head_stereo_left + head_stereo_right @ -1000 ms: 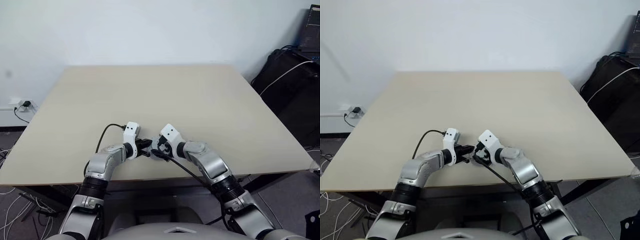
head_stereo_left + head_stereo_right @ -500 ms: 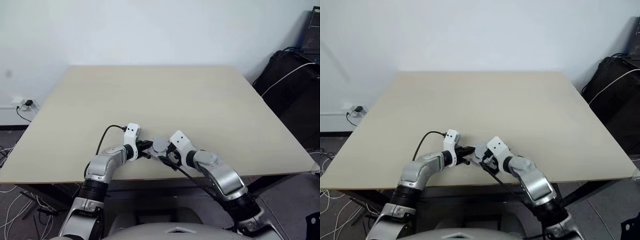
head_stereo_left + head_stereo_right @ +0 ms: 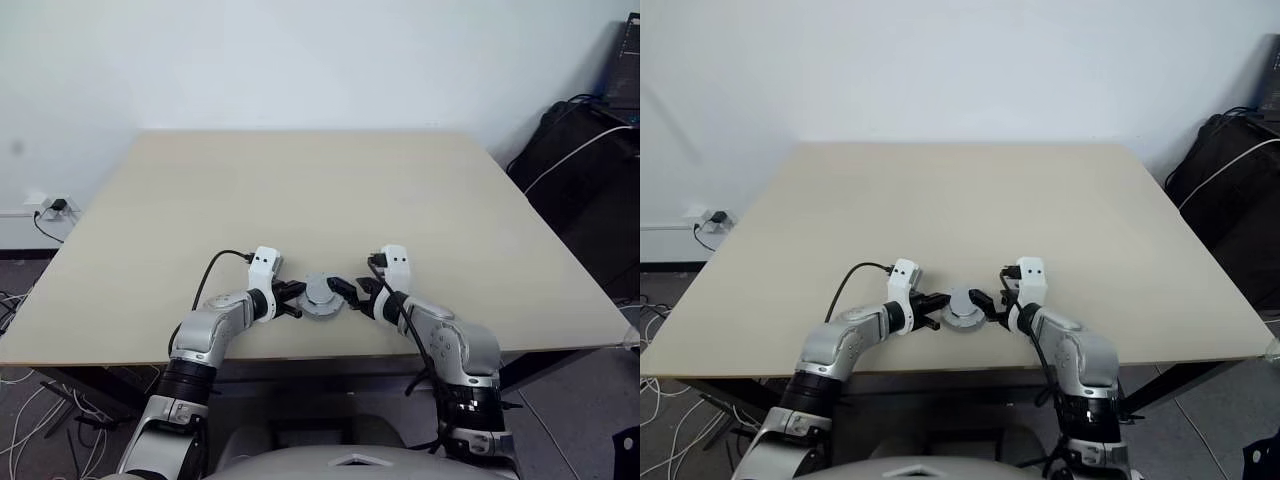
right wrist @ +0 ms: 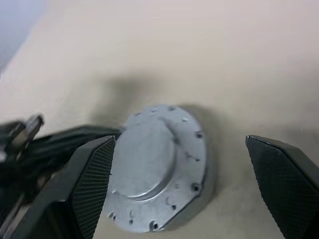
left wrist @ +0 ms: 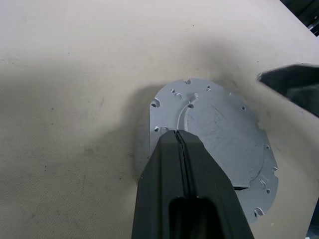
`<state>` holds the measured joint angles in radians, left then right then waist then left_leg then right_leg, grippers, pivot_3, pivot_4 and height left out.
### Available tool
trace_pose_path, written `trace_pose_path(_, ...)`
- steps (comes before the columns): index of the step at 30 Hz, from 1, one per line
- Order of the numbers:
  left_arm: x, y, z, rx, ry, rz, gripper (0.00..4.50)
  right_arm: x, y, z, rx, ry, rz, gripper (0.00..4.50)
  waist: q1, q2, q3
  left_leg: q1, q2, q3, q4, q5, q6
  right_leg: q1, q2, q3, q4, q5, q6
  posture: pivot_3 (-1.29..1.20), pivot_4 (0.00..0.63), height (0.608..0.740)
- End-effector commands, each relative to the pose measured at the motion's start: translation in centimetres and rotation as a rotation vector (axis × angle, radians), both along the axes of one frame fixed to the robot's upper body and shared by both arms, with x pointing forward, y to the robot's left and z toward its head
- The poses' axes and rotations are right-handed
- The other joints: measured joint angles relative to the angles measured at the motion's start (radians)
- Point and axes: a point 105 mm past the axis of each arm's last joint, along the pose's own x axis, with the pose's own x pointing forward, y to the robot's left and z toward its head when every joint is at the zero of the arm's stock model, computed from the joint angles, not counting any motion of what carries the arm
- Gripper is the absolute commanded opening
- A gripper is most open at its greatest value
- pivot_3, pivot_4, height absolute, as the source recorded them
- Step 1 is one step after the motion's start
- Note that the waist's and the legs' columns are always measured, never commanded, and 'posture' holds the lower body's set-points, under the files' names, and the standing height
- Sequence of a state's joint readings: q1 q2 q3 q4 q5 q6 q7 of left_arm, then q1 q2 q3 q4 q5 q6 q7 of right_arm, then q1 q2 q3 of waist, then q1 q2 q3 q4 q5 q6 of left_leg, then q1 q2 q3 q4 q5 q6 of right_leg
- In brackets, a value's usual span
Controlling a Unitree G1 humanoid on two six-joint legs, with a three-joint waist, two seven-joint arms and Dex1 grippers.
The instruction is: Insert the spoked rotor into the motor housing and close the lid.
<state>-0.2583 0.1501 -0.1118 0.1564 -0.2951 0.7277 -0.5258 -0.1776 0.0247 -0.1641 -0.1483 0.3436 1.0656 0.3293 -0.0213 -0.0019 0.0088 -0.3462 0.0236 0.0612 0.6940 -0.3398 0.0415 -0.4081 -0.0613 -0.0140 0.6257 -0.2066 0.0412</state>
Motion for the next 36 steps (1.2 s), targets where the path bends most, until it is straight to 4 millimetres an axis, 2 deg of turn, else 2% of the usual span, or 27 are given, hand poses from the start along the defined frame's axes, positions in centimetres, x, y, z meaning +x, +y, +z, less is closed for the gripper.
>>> trace_pose_path(1,-0.4,-0.5,-0.5,0.008,0.02,-0.02,0.0,0.7,0.4,0.7,0.092,0.016,-0.013,4.47,0.0,0.001,0.0,0.0,0.0,0.0,0.0,0.0,0.0,0.0,0.0,0.0,0.0,0.0,0.0,0.0,0.0,0.74)
trace_pose_path(9,-0.3,-0.1,-0.5,0.006,0.015,0.0,0.0,0.5,1.8,0.1,0.217,0.119,0.032,4.47,-0.003,0.001,0.0,0.0,0.0,0.0,0.0,0.0,0.0,0.0,0.0,0.0,0.0,0.0,0.0,0.0,0.0,0.74)
trace_pose_path(21,-0.3,0.0,-0.4,0.001,0.008,0.013,0.0,-0.1,2.9,-1.4,0.307,0.242,0.076,4.47,-0.01,0.002,0.0,0.0,0.0,0.0,0.0,0.0,0.0,0.0,0.0,0.0,0.0,0.0,0.0,0.0,0.0,0.74)
trace_pose_path(24,-0.3,0.0,-0.4,0.005,0.008,0.013,0.0,-0.2,3.5,-1.0,0.451,0.28,0.081,4.47,-0.014,0.002,0.0,0.0,0.0,0.0,0.0,0.0,0.0,0.0,0.0,0.0,0.0,0.0,0.0,0.0,0.0,0.74)
trace_pose_path(27,-0.3,0.0,-0.4,0.007,0.008,0.013,0.0,-0.1,3.9,0.3,0.637,0.286,0.083,4.47,-0.016,0.003,0.0,0.0,0.0,0.0,-0.001,0.0,0.0,0.0,0.0,0.0,0.0,0.0,0.0,0.0,0.0,0.74)
trace_pose_path(30,-0.4,0.0,-0.4,0.011,0.007,0.012,0.0,0.2,3.8,1.3,0.747,0.276,0.073,4.47,-0.017,0.005,0.002,0.0,0.001,0.0,-0.001,0.0,0.0,-0.001,0.0,0.001,0.0,0.0,0.0,0.0,0.0,0.74)
trace_pose_path(33,-0.4,0.1,-0.4,0.016,0.005,0.011,0.0,-0.1,4.1,1.9,0.776,0.266,0.11,4.47,-0.017,0.005,0.002,-0.002,0.0,0.0,-0.002,0.0,0.0,-0.003,0.0,0.001,0.0,0.001,0.002,0.0,0.0,0.74)
trace_pose_path(36,-0.4,0.1,-0.5,0.017,0.005,0.012,0.0,-0.2,4.4,1.5,0.747,0.278,0.107,4.47,-0.015,0.005,0.002,-0.002,0.0,0.0,-0.003,0.0,0.0,-0.003,0.0,0.0,-0.001,0.002,0.003,0.0,0.0,0.74)
